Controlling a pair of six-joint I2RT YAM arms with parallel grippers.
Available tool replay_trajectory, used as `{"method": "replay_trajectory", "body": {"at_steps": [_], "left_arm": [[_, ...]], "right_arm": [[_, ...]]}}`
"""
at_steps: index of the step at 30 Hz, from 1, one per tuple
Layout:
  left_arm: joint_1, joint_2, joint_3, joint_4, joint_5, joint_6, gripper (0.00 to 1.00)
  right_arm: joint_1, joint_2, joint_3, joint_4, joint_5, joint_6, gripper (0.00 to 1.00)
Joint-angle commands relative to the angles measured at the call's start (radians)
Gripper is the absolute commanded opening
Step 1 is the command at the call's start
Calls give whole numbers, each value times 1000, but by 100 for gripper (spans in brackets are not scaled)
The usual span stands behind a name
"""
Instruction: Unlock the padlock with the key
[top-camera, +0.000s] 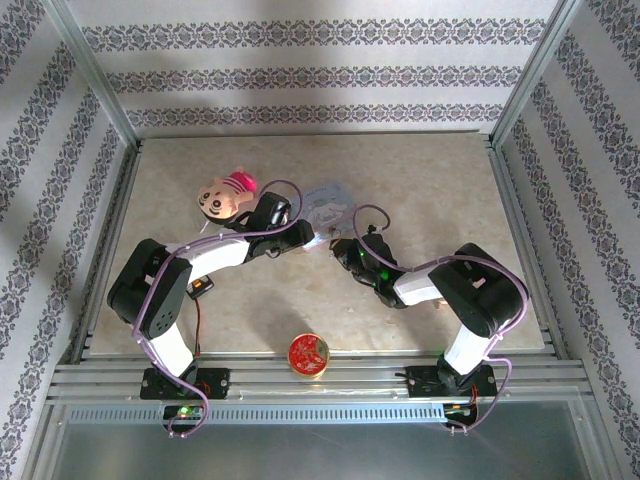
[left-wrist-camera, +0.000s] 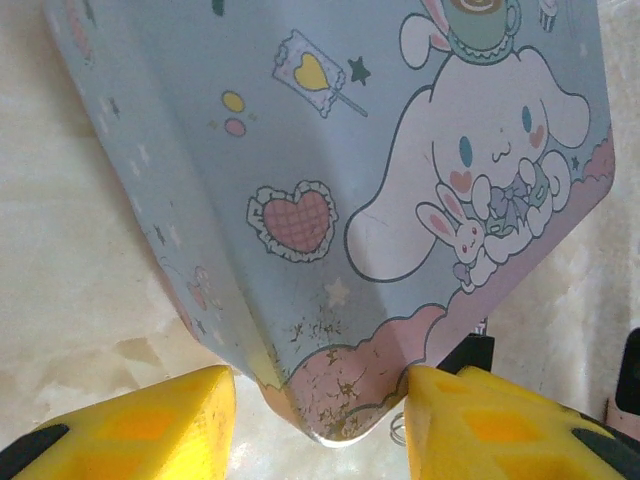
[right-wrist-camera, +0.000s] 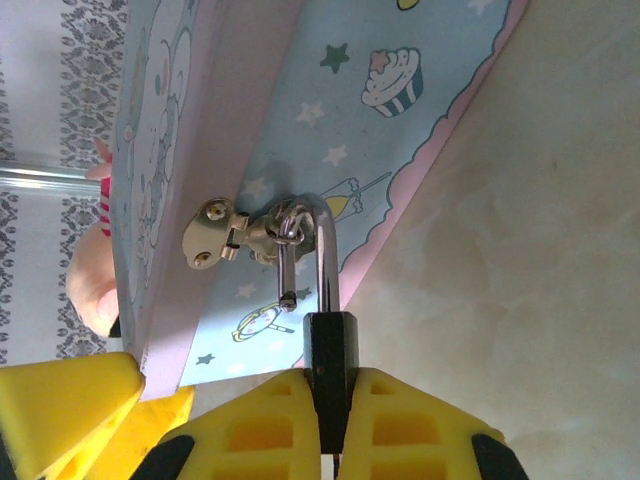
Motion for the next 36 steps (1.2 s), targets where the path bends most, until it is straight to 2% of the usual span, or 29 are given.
{"method": "replay_trajectory", "body": {"at_steps": [1,18,28,36], "left_arm": [[2,44,-56,-157,-29,-6,46],[2,60,-56,-139,-6,-12,44],[2,69,-66,-124,11,-15,44],[2,76,-71,-109,24,-16,43]], "right_arm": [[-2,19,-20,103,113,36,3],[17,56,5,141,212,39,1],[58,183,-3,359,320,94,0],[68,263,3,450,353,92,0]]}}
